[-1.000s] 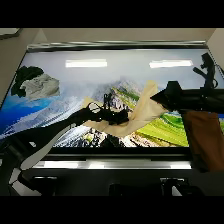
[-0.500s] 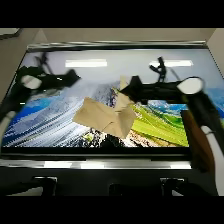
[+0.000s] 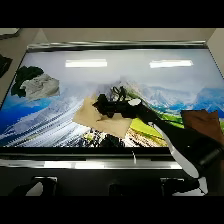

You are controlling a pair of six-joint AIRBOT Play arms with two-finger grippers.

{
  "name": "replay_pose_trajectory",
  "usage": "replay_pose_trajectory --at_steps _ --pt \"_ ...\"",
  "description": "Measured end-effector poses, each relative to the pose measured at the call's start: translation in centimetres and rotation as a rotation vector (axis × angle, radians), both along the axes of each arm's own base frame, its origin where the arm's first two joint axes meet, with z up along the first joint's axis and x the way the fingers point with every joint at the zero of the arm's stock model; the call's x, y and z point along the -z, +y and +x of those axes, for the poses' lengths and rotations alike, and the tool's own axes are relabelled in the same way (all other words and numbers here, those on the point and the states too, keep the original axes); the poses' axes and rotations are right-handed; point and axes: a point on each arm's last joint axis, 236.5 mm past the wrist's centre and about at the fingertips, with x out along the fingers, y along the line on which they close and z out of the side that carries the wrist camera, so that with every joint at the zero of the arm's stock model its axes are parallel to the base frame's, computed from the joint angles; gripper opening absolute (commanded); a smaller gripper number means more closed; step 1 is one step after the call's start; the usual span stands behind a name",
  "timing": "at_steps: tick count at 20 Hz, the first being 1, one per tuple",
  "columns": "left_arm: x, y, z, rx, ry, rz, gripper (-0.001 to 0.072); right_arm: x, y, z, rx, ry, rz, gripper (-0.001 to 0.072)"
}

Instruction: Fold the shirts.

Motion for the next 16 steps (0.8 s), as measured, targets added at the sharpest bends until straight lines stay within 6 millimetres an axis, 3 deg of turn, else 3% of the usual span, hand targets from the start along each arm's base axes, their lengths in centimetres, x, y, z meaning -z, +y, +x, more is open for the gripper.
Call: replay_pose_trajectory --at_steps 1,3,6,9,11,14,16 --pt "-0.3 0.2 -0.4 -0.005 -0.002 0.010 0.0031 0.6 0.4 0.0 0.003 0.016 0.010 0.0623" --pt "-0.5 0.6 -1.0 -0.014 -0.003 0.024 0.0031 0.6 0.6 -0.3 -0.018 0.010 0.026 0.0622" --pt "-0.3 0.7 -1.3 -0.016 0.007 0.031 0.0031 -1.5 -1.9 0.4 -0.062 -0.061 0.022 0.0622" --pt "0.0 1.1 -1.5 -0.025 0.014 0.046 0.0031 -3.0 -8.1 0.6 -0.114 -0.114 -0.106 0.0634" --pt "0.1 1.1 -1.5 -0.026 0.018 0.051 0.0031 -2.1 -13.4 -0.2 -0.155 -0.095 -0.253 0.0631" --pt "0.2 1.2 -1.5 -0.028 0.022 0.056 0.0031 2.4 -20.9 -3.7 -0.217 0.067 -0.505 0.0606" --pt "0.2 1.2 -1.6 -0.028 0.021 0.056 0.0031 5.2 -22.9 -5.7 -0.203 0.170 -0.558 0.0598"
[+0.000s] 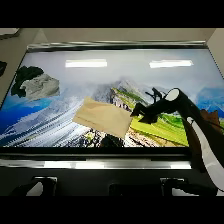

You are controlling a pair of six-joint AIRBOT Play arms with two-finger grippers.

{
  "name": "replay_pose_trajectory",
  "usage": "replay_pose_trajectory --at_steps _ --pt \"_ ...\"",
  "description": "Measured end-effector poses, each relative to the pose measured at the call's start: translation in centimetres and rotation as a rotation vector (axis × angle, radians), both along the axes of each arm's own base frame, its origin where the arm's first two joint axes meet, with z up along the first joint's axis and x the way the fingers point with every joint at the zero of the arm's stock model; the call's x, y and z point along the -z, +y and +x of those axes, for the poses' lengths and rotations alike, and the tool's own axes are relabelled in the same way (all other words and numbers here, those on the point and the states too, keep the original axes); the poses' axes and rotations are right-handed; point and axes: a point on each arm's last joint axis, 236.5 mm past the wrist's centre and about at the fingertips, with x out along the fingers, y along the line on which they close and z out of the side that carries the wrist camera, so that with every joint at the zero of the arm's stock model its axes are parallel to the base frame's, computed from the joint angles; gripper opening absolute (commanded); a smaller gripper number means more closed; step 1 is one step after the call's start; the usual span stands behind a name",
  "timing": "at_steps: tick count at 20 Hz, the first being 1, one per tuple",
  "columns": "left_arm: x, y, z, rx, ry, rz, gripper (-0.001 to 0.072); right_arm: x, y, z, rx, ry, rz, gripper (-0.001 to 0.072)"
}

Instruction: Fold the shirts.

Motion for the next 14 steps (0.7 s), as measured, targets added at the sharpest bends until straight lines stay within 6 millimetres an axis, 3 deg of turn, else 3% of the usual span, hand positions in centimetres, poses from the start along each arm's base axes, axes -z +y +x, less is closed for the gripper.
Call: replay_pose_trajectory --at_steps 4,5,6,7,8,9,11,14 --pt "0.0 -0.2 0.0 0.004 0.001 0.002 0.0031 3.4 1.9 -0.4 0.123 0.010 0.034 0.0592" --pt "0.0 -0.2 0.0 0.004 0.001 0.002 0.0032 4.2 2.9 -0.4 0.146 0.012 0.048 0.0537" --pt "0.0 -0.2 0.0 0.004 0.001 0.002 0.0031 4.7 3.9 -0.3 0.170 0.013 0.066 0.0413" --pt "0.0 -0.2 0.0 0.005 0.001 0.002 0.0032 5.3 4.9 -0.2 0.192 0.016 0.081 0.0178" --pt "0.0 -0.2 0.0 0.005 0.001 0.002 0.0031 5.7 5.7 -0.3 0.207 0.025 0.098 0.0037" --pt "0.0 -0.2 0.0 0.005 0.001 0.002 0.0031 5.7 6.5 -0.1 0.215 0.020 0.118 0.0039" --pt "0.0 -0.2 0.0 0.005 0.001 0.002 0.0031 4.5 6.9 1.0 0.193 -0.043 0.146 0.0037" --pt "0.0 -0.2 0.0 0.005 0.001 0.002 0.0032 -1.6 4.3 5.2 0.191 -0.226 0.189 0.0037"
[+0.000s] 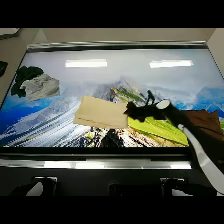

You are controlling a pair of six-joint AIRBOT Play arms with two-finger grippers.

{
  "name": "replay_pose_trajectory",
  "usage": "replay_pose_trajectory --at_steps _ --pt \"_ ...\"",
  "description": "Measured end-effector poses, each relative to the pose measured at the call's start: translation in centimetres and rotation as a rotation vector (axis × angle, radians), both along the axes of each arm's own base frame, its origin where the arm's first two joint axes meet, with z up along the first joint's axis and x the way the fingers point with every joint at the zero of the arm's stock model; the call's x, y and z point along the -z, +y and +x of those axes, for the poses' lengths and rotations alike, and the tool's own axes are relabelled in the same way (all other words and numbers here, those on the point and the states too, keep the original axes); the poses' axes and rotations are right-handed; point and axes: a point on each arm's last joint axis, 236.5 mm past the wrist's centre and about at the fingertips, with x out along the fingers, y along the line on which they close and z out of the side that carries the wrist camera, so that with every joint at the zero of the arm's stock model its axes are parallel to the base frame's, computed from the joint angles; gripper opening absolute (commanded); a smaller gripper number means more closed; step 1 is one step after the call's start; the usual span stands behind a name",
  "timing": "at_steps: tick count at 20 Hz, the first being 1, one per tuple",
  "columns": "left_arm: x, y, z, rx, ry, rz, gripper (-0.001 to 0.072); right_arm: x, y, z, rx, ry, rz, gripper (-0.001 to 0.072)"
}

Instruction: Fold the shirts.

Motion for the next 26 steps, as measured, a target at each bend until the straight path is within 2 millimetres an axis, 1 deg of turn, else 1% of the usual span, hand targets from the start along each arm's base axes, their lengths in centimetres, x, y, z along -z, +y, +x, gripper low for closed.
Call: replay_pose_trajectory --at_steps 1,2,3,4,5,6,8,10,13,16,18,20,22,24,26 --pt "0.0 0.0 0.0 0.000 0.000 0.000 0.0032 -2.6 -2.1 1.6 0.031 -0.061 0.000 0.0037" --pt "0.0 0.0 0.0 0.000 0.000 0.000 0.0032 -5.4 -5.0 2.9 0.070 -0.122 -0.013 0.0037" --pt "0.0 0.0 0.0 0.000 0.000 0.000 0.0031 -7.7 -7.9 3.7 0.106 -0.159 -0.032 0.0037" --pt "0.0 0.0 0.0 0.000 0.000 0.000 0.0032 -10.1 -11.4 4.1 0.152 -0.193 -0.057 0.0037" --pt "0.0 0.0 0.0 0.000 0.000 0.000 0.0031 -12.0 -14.8 4.1 0.197 -0.214 -0.087 0.0037" --pt "0.0 0.0 0.0 0.000 0.000 0.000 0.0031 -13.6 -18.4 3.6 0.241 -0.224 -0.127 0.0037" --pt "0.0 0.0 0.0 0.000 0.000 0.000 0.0032 -15.9 -24.8 1.8 0.333 -0.218 -0.187 0.0037" --pt "0.0 0.0 0.0 0.000 0.000 0.000 0.0032 -17.3 -29.9 -0.8 0.410 -0.188 -0.228 0.0037" --pt "0.0 0.0 0.0 0.000 0.000 0.000 0.0032 -18.7 -36.3 -4.8 0.545 -0.137 -0.262 0.0037" --pt "0.0 0.0 0.0 0.000 0.000 0.000 0.0032 -19.9 -40.9 -8.8 0.695 -0.092 -0.262 0.0037" --pt "0.0 0.0 0.0 0.000 0.000 0.000 0.0032 -20.3 -42.9 -11.6 0.772 -0.054 -0.262 0.0037" --pt "0.0 0.0 0.0 0.000 0.000 0.000 0.0031 -20.1 -44.3 -14.7 0.831 0.004 -0.282 0.0037" --pt "0.0 0.0 0.0 0.000 0.000 0.000 0.0032 -19.1 -45.5 -18.2 0.891 0.109 -0.326 0.0037" --pt "0.0 0.0 0.0 0.002 -0.001 0.006 0.0032 -17.3 -46.4 -21.5 0.937 0.238 -0.373 0.0037" --pt "0.0 0.0 0.0 0.006 -0.001 0.014 0.0032 -15.0 -46.6 -23.7 0.962 0.346 -0.381 0.0037"
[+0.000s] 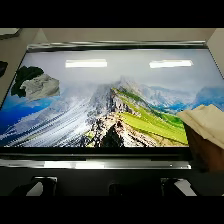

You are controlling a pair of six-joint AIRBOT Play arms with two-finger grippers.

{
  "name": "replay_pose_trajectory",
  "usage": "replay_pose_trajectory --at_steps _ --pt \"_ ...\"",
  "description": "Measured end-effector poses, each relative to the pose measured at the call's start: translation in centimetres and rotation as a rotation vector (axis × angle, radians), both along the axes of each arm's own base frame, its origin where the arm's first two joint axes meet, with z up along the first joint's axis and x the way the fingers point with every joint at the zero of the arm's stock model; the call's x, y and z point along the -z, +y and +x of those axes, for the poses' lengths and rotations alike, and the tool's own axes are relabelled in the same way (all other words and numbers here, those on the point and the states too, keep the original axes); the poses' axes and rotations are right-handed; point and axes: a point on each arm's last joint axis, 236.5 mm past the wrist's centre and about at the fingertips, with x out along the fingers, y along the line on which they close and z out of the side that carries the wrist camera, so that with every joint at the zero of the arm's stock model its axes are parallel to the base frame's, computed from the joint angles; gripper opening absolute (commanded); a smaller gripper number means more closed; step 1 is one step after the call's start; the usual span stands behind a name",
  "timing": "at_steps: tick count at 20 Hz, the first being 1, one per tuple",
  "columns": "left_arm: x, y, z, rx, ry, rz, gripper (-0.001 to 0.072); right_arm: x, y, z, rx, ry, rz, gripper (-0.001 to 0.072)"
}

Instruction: Fold the shirts.

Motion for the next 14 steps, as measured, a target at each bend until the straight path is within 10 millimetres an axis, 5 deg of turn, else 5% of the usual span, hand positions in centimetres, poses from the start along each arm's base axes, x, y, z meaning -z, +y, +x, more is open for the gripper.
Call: replay_pose_trajectory --at_steps 5,8,11,14 --pt "0.1 -0.1 0.0 0.005 0.004 0.007 0.0032 8.5 2.4 -4.6 0.064 0.194 0.145 0.0058" --pt "0.2 -0.1 -0.1 0.007 0.007 0.007 0.0032 12.0 3.4 -7.3 0.093 0.299 0.175 0.0658" --pt "-0.5 -0.9 -0.1 0.027 -0.010 -0.031 0.0030 11.6 1.6 -7.5 0.080 0.304 0.087 0.0663" --pt "-3.5 -3.5 0.2 0.108 -0.090 -0.011 0.0029 6.9 -2.6 -5.8 0.073 0.226 -0.101 0.0662"
